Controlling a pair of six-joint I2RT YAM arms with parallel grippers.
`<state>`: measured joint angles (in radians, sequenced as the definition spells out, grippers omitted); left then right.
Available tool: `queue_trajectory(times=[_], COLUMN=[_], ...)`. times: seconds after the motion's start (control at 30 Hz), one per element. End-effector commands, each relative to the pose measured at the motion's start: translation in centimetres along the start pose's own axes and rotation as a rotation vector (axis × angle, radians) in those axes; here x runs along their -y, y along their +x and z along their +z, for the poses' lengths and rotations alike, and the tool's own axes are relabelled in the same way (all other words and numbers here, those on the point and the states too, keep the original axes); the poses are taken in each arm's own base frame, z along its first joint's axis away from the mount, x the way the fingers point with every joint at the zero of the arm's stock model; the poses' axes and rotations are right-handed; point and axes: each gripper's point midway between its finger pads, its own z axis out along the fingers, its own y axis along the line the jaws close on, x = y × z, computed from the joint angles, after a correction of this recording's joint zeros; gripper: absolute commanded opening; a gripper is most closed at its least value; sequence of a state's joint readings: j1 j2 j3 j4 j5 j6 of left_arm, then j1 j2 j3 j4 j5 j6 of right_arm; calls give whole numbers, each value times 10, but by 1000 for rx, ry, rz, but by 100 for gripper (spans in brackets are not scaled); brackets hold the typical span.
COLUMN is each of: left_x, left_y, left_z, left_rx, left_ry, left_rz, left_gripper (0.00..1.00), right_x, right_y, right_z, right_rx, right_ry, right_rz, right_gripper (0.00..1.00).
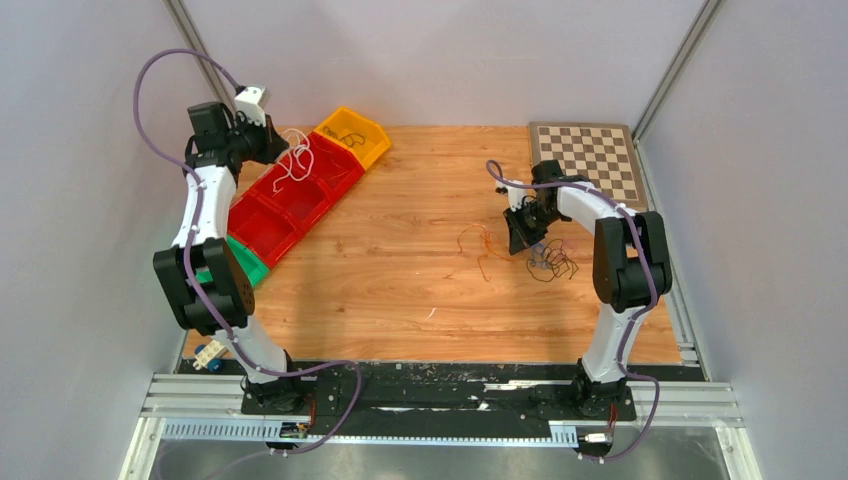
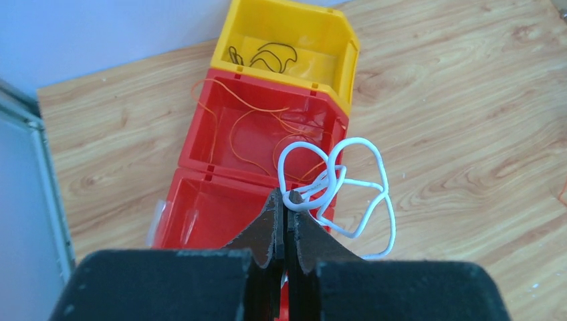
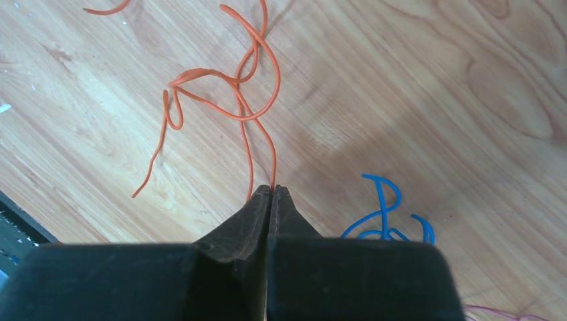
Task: Untangle the cables
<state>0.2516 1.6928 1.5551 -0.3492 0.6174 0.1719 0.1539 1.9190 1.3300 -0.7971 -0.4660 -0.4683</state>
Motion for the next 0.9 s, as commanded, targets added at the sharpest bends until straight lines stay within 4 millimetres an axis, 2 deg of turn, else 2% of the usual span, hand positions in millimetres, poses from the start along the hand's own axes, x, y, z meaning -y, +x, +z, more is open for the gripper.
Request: queue_trajectory(times=[0.0, 0.13, 0.23, 0.37, 0.43, 0.47, 0.5, 0.53, 0.57, 0.67, 0.7, 0.77, 0.87], left_x=[-12, -30, -45, -63, -67, -67, -67, -63, -59, -42, -33, -16, 26], left_y=[-7, 10, 25, 56, 68, 71, 71, 68, 68, 39, 26, 13, 9], left_z=[24, 36, 37, 32, 30, 27, 26, 21, 19, 3, -4, -12, -14], left_rx=[112, 95, 67, -20, -57, -68, -73, -73, -67, 18, 58, 85, 88], left_ry=[80, 77, 61, 44, 39, 41, 41, 44, 57, 64, 72, 102, 202], left_rz=[122, 168, 194, 301, 336, 348, 353, 354, 352, 372, 377, 388, 373], left_gripper=[0, 0, 1, 8, 25, 57, 69, 80, 82, 92, 94, 96, 98], right_x=[-8, -8, -9, -16, -22, -25, -29, -31, -35, -46, -50, -60, -82], right_y=[-20, -22, -26, -32, -36, -39, -41, -44, -47, -59, -64, -76, -96], right_z=[-12, -14, -17, -19, -20, -21, -22, -23, -24, -28, -30, -34, -41], right_rx=[54, 56, 67, 87, 100, 109, 118, 127, 135, 169, 183, 209, 250], right_ry=[-20, -21, -29, -69, -103, -120, -135, -147, -159, -198, -212, -248, -303], right_rz=[-17, -25, -36, -36, -36, -37, -39, -41, -48, -65, -70, -82, -117], right_gripper=[0, 0, 0, 0, 0, 0, 0, 0, 0, 0, 0, 0, 0])
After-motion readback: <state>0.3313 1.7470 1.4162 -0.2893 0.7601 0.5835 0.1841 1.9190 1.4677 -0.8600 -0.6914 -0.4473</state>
